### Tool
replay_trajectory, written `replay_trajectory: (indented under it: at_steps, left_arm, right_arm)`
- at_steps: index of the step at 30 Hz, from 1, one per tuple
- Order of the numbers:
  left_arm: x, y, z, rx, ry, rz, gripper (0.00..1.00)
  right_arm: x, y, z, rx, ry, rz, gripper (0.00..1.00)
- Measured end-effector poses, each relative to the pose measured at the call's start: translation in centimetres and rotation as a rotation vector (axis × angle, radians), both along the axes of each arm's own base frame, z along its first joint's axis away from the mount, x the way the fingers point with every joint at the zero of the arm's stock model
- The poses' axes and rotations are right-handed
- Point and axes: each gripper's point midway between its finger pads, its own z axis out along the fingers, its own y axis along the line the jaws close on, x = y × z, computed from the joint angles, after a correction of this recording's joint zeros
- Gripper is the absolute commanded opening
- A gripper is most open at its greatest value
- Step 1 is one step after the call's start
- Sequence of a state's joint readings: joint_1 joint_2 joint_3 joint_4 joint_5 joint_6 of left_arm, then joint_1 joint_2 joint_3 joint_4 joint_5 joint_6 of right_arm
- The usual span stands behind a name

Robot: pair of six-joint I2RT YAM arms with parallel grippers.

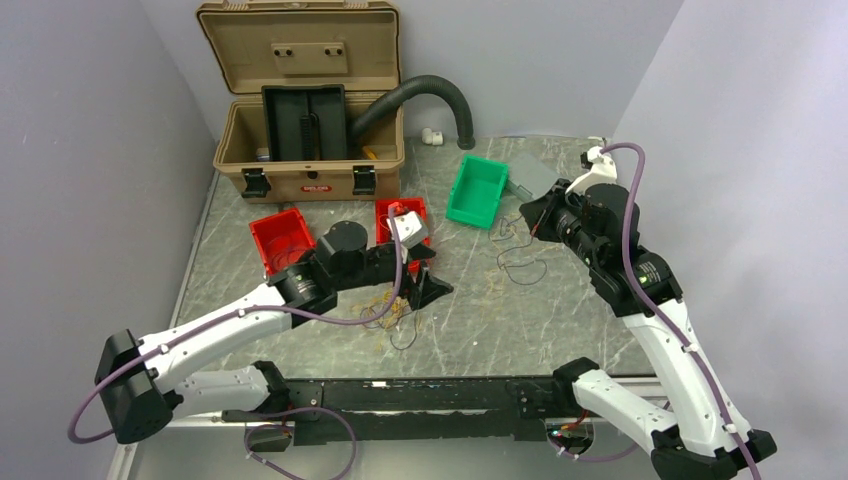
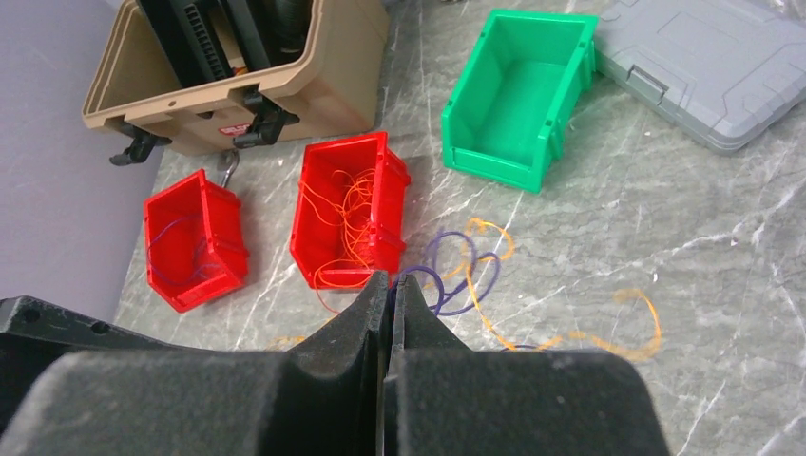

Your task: Untangle the cables

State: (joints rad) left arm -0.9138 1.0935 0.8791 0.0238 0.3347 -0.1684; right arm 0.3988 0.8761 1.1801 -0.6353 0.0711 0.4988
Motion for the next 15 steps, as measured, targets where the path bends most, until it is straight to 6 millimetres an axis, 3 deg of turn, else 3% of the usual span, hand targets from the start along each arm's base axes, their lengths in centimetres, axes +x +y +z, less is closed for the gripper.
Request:
replay_trajectory:
  at_steps: [7,15]
  left_arm:
    - [0.6,-2.2,-0.9,0.03,-0.002,-0.018,0.93]
    - [0.9,-3.5,-0.2,0.03,-0.002,-0.001,0.99]
  right_arm:
    - [0.1,0.1,0.1,0.003,0.001,0.001,0.0]
    - [0.8,0.5,-0.1,0.009,0.006,0.0,0.0]
